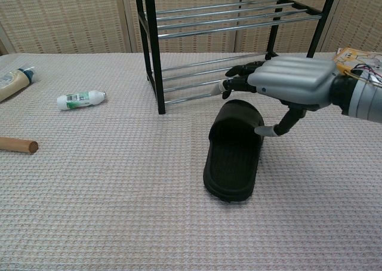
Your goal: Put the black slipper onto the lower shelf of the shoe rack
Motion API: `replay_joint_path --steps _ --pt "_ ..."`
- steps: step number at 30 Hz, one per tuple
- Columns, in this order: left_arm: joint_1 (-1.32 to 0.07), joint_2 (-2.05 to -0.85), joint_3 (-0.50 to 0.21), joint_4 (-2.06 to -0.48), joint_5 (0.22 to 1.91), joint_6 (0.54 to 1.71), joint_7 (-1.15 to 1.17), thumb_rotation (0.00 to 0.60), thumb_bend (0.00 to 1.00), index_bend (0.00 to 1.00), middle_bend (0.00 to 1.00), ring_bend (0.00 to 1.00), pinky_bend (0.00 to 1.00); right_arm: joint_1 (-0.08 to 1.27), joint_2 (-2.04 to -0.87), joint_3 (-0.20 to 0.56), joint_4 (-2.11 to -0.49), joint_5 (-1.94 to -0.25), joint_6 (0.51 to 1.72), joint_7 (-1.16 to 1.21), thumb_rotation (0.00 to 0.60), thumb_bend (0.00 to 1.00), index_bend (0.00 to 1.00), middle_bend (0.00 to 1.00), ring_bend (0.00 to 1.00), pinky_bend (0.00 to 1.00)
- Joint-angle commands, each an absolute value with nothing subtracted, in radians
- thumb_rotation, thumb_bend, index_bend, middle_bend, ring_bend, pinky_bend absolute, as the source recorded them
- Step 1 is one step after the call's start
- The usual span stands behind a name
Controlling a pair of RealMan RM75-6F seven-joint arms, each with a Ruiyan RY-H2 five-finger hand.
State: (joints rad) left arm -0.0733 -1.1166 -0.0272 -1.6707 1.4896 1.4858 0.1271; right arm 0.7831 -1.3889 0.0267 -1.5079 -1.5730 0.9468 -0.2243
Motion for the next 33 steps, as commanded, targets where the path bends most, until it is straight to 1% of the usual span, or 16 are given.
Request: replay_joint_path --steps 1,3,6,10,13,20,24,28,33 --pt "-0.074 -1.119 -0.024 -1.672 1.490 1.482 0.130 0.600 0.24 0.20 0.10 0.10 0.25 0.780 -1.372 -0.004 -1.553 -1.623 0.949 -0.211 0.600 0.33 0.06 0.18 0.00 0.07" --pt "-0.074 -1.120 -0.023 -1.673 1.493 1.483 0.130 0.600 0.24 0.20 0.10 0.10 0.25 0.787 -1.375 -0.018 -1.572 -1.645 0.937 -0.228 0.600 0.33 0.06 0.18 0.00 0.07" --pt "-0.071 -1.120 -0.023 -1.672 1.494 1.487 0.127 0.600 0.24 0.20 0.10 0.10 0.25 0.801 -1.398 -0.029 -1.587 -1.651 0.897 -0.255 0.600 0.37 0.06 0.18 0.00 0.07" --pt "-0.068 -1.118 -0.022 -1.667 1.494 1.491 0.121 0.600 0.24 0.20 0.10 0.10 0.25 0.820 -1.456 -0.022 -1.569 -1.619 0.837 -0.299 0.600 0.42 0.02 0.19 0.00 0.07" --pt "-0.063 -1.117 -0.019 -1.662 1.492 1.495 0.117 0.600 0.24 0.20 0.10 0.10 0.25 0.834 -1.496 -0.014 -1.554 -1.603 0.808 -0.318 0.600 0.45 0.02 0.20 0.00 0.07" --pt "-0.052 -1.116 -0.019 -1.648 1.483 1.501 0.100 0.600 0.24 0.20 0.10 0.10 0.25 0.854 -1.559 -0.009 -1.511 -1.574 0.761 -0.374 0.600 0.48 0.02 0.21 0.00 0.07" --pt "-0.046 -1.115 -0.017 -1.635 1.483 1.507 0.085 0.600 0.24 0.20 0.10 0.10 0.25 0.841 -1.542 -0.032 -1.514 -1.585 0.776 -0.394 0.600 0.48 0.02 0.25 0.00 0.07" --pt "-0.046 -1.123 -0.018 -1.621 1.476 1.500 0.074 0.600 0.24 0.20 0.10 0.10 0.25 0.806 -1.494 -0.069 -1.536 -1.599 0.815 -0.388 0.600 0.48 0.02 0.28 0.00 0.07" --pt "-0.057 -1.132 -0.021 -1.620 1.487 1.491 0.077 0.600 0.24 0.20 0.10 0.10 0.25 0.764 -1.435 -0.111 -1.547 -1.621 0.865 -0.370 0.600 0.48 0.02 0.30 0.00 0.07"
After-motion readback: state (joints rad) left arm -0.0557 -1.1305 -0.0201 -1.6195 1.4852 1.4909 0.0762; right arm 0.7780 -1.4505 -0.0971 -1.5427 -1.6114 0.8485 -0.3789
